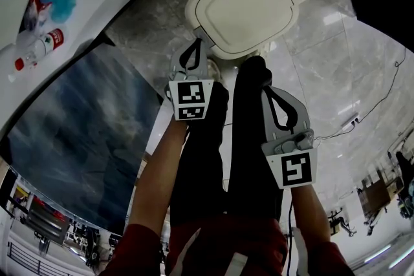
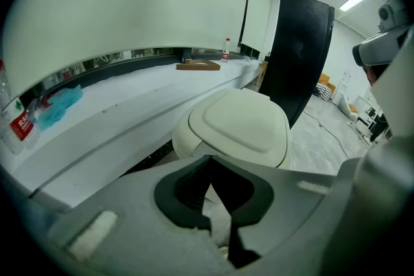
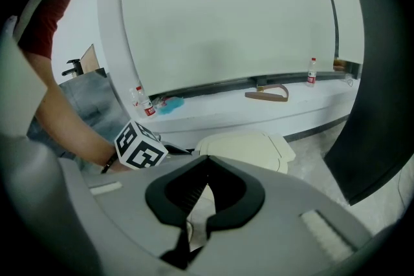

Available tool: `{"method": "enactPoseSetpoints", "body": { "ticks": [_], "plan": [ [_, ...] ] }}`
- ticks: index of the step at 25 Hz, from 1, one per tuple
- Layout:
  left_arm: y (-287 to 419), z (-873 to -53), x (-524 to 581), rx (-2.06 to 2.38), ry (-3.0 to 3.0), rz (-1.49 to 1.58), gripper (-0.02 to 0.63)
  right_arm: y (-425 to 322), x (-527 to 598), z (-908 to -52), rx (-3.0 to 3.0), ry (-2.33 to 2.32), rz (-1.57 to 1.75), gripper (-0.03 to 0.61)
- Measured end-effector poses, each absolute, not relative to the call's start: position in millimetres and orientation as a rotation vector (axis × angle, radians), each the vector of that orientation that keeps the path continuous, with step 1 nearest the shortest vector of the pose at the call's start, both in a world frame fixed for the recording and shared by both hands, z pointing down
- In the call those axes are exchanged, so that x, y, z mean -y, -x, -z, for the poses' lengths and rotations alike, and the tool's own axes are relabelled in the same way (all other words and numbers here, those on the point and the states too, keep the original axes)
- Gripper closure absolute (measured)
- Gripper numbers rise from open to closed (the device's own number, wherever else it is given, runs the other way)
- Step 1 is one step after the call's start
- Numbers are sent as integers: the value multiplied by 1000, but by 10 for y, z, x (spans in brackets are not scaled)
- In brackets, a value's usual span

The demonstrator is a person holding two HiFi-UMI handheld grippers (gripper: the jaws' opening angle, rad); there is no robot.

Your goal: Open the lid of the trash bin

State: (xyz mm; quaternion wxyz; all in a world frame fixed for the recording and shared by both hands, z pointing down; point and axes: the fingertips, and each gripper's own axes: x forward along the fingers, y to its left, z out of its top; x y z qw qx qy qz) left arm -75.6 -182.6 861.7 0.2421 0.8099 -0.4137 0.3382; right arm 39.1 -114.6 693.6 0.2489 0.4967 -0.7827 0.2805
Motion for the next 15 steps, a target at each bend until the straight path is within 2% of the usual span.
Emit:
{"method": "enactPoseSetpoints", "body": {
  "ticks": [15],
  "plan": [
    [771, -8665, 1809, 1101, -2234, -939, 607, -312, 1193, -6938, 2146, -1344, -765, 578]
  ]
}}
